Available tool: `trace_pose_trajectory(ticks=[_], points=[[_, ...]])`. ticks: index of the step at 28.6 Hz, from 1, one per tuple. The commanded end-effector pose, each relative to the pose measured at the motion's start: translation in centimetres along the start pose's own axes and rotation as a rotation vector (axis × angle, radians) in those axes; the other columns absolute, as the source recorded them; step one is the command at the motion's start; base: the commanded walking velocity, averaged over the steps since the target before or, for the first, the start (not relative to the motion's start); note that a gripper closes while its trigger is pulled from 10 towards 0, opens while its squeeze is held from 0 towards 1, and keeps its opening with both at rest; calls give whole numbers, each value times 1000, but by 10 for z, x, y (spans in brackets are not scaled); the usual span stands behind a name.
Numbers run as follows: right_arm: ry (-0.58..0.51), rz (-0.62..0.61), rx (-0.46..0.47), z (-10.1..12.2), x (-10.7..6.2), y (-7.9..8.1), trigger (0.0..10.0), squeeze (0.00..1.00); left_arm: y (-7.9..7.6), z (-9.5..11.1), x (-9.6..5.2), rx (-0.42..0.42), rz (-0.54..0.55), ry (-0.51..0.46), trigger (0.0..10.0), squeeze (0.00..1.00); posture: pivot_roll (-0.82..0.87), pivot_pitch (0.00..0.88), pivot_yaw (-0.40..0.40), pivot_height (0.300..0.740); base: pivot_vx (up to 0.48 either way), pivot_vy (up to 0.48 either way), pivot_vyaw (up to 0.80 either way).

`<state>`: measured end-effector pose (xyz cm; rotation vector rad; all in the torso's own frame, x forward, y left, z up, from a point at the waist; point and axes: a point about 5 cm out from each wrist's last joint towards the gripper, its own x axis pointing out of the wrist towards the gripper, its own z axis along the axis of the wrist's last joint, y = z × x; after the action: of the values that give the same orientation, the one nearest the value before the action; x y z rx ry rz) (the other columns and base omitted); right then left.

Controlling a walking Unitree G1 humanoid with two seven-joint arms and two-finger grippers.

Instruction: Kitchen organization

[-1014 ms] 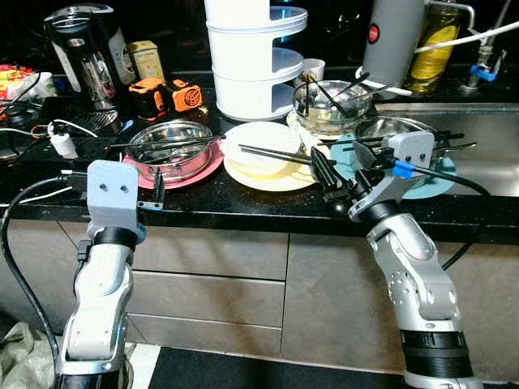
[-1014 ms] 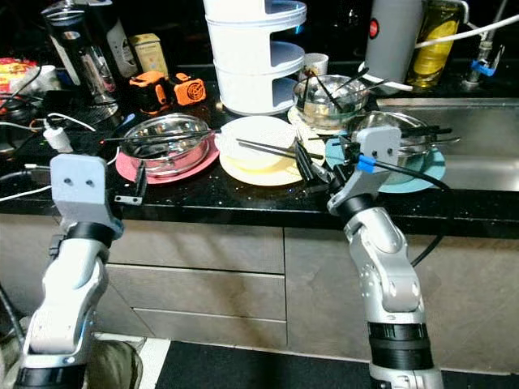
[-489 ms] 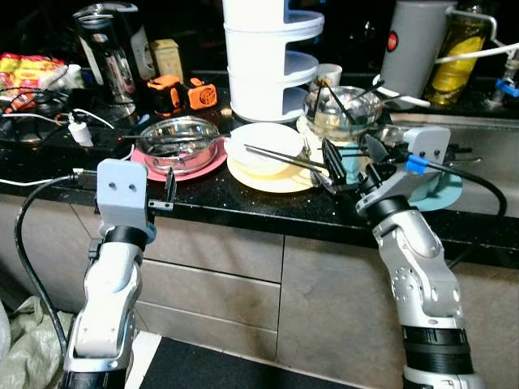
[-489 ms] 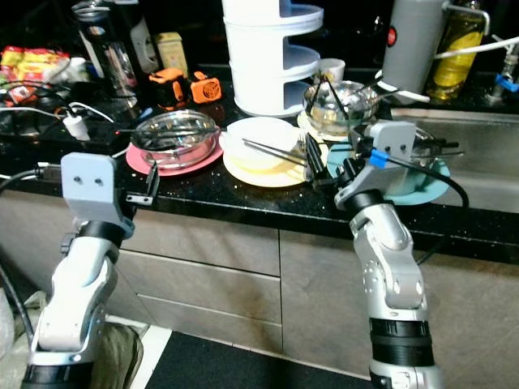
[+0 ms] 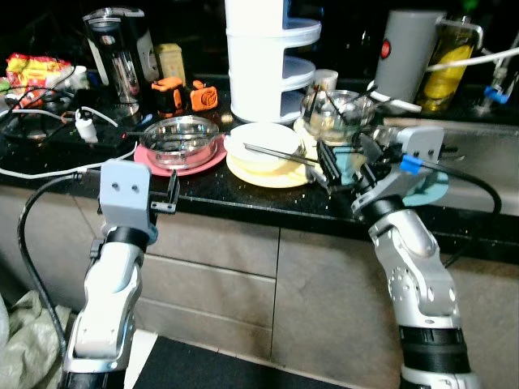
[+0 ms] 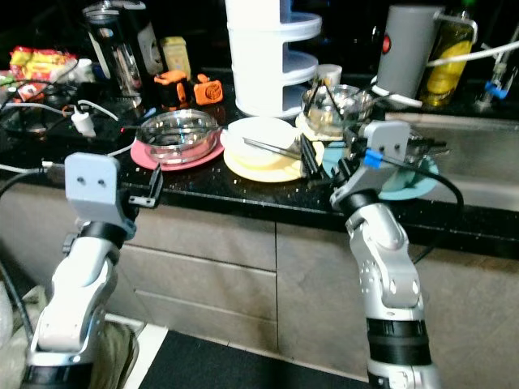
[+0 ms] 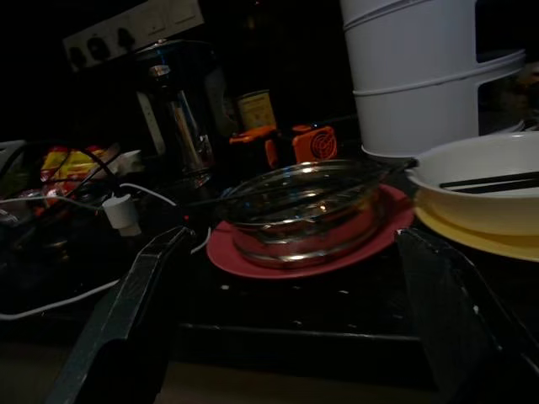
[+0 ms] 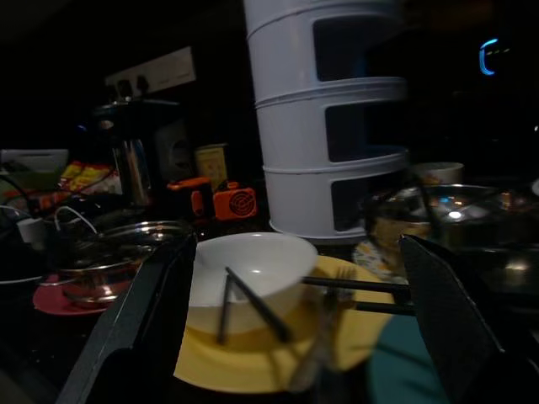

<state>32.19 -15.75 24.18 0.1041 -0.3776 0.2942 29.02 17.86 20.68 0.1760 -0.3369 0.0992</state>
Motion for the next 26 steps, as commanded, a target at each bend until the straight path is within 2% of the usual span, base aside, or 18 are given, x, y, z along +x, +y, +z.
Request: trace_pose_trajectory(ticks=[1, 6, 13, 20, 24, 26], points=[[-59, 20, 14, 12, 2, 2, 10000, 0, -4, -3, 0, -14, -24, 10, 10000, 0, -59, 0, 16, 740, 0, -480, 0], [-98, 68, 42, 22, 5, 9, 10000, 0, -6, -3, 0, -27, -40, 8, 10000, 0, -63, 0, 15, 740, 0, -475, 0], [-117, 113, 13, 34, 11, 16, 10000, 0, -8, 0, 0, -54, -37, -7, 10000, 0, -66, 0, 13, 740, 0, 0, 0], [-88, 135, -104, 36, 16, 20, 10000, 0, -7, -1, 0, -51, -30, -3, 10000, 0, -65, 0, 15, 740, 0, 0, 0], [-18, 112, -220, 28, 22, 20, 10000, 0, -6, -3, 0, -43, -21, 9, 10000, 0, -64, 0, 17, 740, 0, 0, 0], [12, 91, -241, 25, 26, 19, 10000, 0, -6, -4, 0, -37, -18, 11, 10000, 0, -62, 0, 16, 740, 0, 0, 0]])
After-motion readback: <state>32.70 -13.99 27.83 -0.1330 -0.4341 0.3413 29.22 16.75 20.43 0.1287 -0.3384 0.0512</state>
